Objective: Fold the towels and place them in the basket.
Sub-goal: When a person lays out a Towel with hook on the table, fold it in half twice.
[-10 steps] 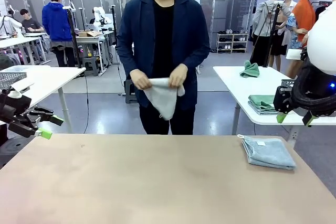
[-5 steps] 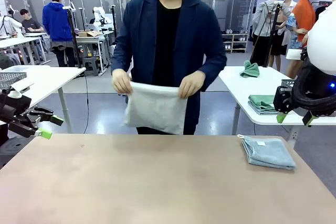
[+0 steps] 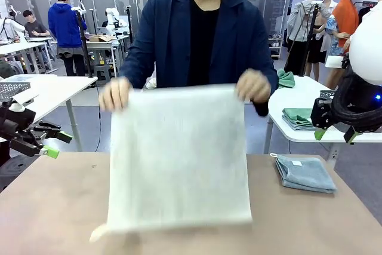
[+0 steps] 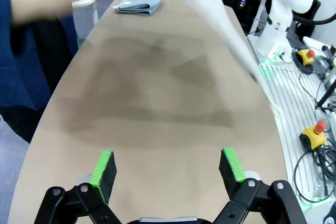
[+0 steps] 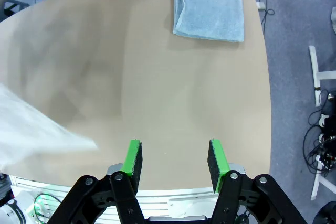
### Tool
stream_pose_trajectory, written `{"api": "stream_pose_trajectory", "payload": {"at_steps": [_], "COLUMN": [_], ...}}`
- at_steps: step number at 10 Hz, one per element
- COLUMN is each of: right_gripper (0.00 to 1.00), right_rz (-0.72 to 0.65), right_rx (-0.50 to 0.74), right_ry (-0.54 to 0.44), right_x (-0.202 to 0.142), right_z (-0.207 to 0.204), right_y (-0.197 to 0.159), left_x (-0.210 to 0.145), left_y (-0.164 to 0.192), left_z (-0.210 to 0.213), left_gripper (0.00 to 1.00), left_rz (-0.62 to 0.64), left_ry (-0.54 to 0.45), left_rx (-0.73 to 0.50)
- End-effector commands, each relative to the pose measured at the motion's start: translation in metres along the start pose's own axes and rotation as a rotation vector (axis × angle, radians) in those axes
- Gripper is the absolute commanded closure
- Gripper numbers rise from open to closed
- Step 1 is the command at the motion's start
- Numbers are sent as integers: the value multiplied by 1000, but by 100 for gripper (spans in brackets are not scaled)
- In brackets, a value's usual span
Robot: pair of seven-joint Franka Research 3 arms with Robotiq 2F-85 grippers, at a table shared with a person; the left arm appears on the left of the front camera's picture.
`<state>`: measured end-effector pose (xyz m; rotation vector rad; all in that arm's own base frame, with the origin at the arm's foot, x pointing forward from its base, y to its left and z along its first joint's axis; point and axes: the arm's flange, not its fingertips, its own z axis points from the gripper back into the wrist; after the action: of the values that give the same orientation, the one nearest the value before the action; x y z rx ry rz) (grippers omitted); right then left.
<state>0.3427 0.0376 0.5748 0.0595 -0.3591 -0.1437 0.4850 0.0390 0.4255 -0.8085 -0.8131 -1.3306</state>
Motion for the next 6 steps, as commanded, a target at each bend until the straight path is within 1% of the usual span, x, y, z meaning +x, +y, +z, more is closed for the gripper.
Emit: {"api": "stream_pose_trajectory", "payload": {"at_steps": [1, 6], "right_gripper": [36, 36], "right_rz": [-4, -4], "right_rx": [8, 8], "right_ry": [3, 3], "right_x": [2, 2], "right_z": [0, 0], "right_y": [-1, -1], "left_x": [1, 1], "left_y": [-1, -1], "left_z": [1, 1], "left_gripper": [0, 0], "left_rz": [-4, -4], "left_ry": [5, 5], "left_rx": [5, 5]}}
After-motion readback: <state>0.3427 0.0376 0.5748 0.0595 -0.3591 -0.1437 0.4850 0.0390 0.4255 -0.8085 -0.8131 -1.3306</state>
